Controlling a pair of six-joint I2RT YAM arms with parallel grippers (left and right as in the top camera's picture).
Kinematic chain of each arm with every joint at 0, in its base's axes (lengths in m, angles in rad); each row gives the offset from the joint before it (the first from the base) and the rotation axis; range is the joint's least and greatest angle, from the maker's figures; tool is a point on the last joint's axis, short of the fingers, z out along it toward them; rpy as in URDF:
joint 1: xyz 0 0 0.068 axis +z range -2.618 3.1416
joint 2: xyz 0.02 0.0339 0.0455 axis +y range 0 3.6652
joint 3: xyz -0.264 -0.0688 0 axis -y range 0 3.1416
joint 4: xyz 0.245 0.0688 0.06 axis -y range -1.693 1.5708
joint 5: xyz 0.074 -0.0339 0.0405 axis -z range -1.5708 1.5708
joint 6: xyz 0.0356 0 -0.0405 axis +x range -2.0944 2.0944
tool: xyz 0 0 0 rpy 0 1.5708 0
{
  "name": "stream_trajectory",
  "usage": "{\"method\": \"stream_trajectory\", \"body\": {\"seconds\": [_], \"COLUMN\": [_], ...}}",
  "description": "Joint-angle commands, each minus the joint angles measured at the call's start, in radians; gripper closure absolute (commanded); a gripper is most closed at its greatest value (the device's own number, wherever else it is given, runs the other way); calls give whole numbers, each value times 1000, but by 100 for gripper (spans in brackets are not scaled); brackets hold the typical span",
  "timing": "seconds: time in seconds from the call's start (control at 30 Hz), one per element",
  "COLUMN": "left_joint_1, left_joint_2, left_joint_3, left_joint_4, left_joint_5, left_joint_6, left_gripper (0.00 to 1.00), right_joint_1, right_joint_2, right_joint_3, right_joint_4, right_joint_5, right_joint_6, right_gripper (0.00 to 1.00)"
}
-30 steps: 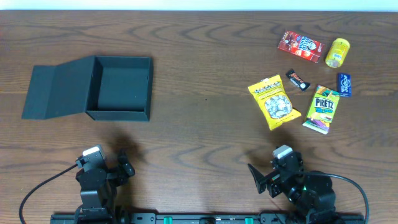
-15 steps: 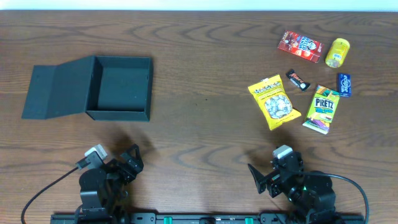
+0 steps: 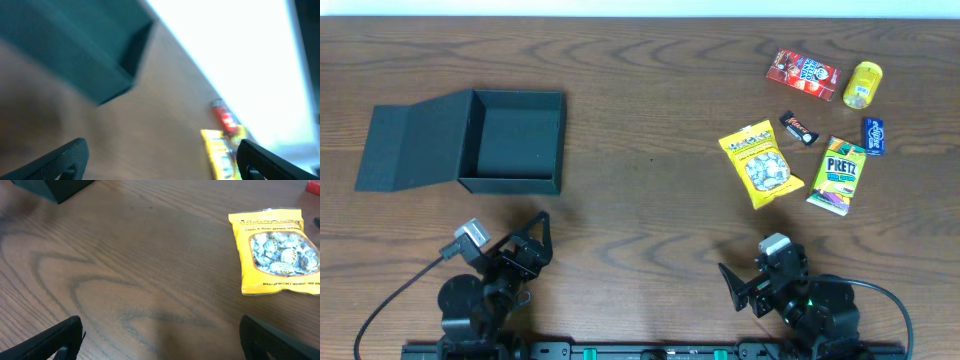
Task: Pack container
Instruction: 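Reach the left gripper to the black box's near wall and grasp it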
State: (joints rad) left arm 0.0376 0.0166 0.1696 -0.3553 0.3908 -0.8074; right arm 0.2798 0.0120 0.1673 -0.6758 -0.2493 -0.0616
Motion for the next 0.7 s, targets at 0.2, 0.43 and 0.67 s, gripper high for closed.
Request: {"method": "stream_trajectory", "body": {"seconds": [0.2, 0.43, 0.67], "left_joint_1": [3, 1, -20], "left_joint_2": [265, 640, 1020], "left_joint_3": [182, 423, 674], "left_joint_4": [14, -11, -11], "left_joint_5": [-25, -213, -395], "left_joint_6": [207, 396, 504], "left_gripper": [4, 4, 0], "right_joint_1": [8, 8, 8], "right_joint_2": [-7, -7, -7], "right_joint_3": [-4, -4, -4], "right_joint_4": [2, 2, 2], "right_joint_5": [7, 7, 7], "right_joint_6": [9, 9, 9], "right_gripper": [1, 1, 1]}}
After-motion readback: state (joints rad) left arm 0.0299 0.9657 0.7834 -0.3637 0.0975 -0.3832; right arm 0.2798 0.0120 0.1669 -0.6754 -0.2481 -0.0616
